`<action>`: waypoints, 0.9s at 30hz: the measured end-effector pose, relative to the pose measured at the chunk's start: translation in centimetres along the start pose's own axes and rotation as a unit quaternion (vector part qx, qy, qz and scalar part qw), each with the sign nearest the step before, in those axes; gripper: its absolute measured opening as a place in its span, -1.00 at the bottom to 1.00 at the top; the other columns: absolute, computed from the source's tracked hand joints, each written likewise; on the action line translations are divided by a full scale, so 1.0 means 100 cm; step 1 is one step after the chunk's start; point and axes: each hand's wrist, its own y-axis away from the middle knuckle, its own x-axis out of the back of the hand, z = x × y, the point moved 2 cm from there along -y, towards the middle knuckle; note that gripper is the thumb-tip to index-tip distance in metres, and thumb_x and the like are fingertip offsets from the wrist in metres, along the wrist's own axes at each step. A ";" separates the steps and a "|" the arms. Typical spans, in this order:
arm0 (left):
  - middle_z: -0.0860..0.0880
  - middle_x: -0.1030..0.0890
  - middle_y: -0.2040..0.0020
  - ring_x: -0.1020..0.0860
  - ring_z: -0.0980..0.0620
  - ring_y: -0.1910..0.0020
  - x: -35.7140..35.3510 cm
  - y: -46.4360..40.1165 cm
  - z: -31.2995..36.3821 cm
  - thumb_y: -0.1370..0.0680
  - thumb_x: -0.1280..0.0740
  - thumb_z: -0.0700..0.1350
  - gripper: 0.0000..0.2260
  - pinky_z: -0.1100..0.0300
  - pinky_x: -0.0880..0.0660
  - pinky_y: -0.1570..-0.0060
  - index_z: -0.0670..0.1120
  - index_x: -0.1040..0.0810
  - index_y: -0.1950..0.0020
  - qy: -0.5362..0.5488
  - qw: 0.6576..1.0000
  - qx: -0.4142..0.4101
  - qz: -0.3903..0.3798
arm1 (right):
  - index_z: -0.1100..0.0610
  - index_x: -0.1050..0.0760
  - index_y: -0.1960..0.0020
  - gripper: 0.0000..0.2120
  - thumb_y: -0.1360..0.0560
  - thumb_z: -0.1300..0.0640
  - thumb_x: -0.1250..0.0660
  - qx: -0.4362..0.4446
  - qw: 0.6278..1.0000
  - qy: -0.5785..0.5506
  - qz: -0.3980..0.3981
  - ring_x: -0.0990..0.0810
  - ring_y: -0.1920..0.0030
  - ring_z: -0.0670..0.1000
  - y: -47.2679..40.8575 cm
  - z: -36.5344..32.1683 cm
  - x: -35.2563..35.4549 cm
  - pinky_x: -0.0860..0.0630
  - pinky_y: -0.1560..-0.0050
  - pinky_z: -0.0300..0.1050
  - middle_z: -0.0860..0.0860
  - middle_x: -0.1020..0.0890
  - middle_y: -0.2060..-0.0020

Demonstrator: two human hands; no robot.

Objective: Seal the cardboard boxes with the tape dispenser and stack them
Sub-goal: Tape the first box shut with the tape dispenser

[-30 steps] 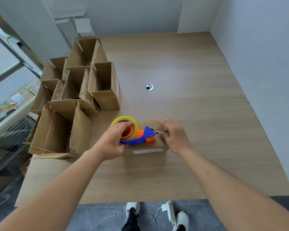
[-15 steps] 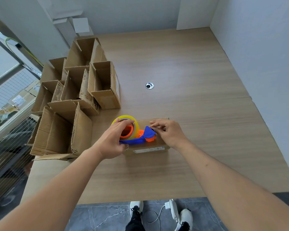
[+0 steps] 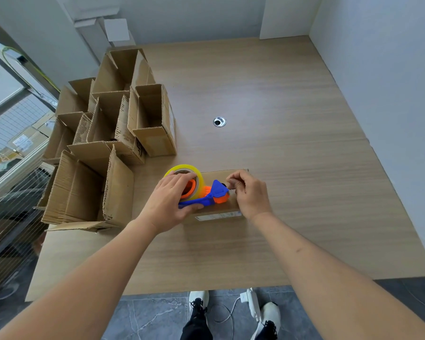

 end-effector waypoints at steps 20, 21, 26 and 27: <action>0.05 -0.47 -0.44 -0.41 -0.04 -0.42 0.002 -0.012 0.004 -0.47 -0.47 0.28 -0.32 -0.21 -0.30 -0.46 0.05 -0.37 -0.50 0.010 0.998 0.059 -0.034 | 0.06 -0.54 0.13 -0.91 -0.55 0.16 -0.36 -0.177 0.978 -0.095 0.051 -0.57 0.20 -0.09 0.015 0.020 0.047 -0.47 0.16 -0.16 -0.05 -0.66 0.10; 0.05 -0.48 -0.43 -0.42 -0.04 -0.41 0.002 -0.013 0.004 -0.46 -0.47 0.27 -0.32 -0.19 -0.32 -0.45 0.05 -0.37 -0.49 0.010 0.998 0.060 -0.033 | 0.04 -0.54 0.14 -0.91 -0.54 0.14 -0.39 -0.173 0.978 -0.106 0.043 -0.60 0.14 -0.09 0.015 0.019 0.048 -0.50 0.14 -0.15 -0.07 -0.67 0.02; 0.09 -0.50 -0.41 -0.45 -0.01 -0.38 0.004 -0.016 0.001 -0.43 -0.41 0.36 -0.30 -0.18 -0.40 -0.36 0.07 -0.39 -0.47 0.010 0.997 0.058 -0.041 | 0.07 -0.57 0.17 -0.81 -0.43 0.08 -0.59 -0.144 0.981 -0.119 0.057 -0.67 0.18 -0.01 0.012 0.015 0.051 -0.61 0.12 -0.07 -0.06 -0.70 0.21; 0.10 -0.49 -0.41 -0.45 -0.01 -0.38 0.004 -0.016 0.001 -0.43 -0.39 0.37 -0.30 -0.17 -0.40 -0.36 0.07 -0.39 -0.47 0.009 0.997 0.059 -0.044 | 0.08 -0.58 0.18 -0.81 -0.43 0.09 -0.59 -0.147 0.978 -0.132 0.062 -0.67 0.20 0.03 0.011 0.015 0.051 -0.63 0.12 -0.02 -0.03 -0.70 0.24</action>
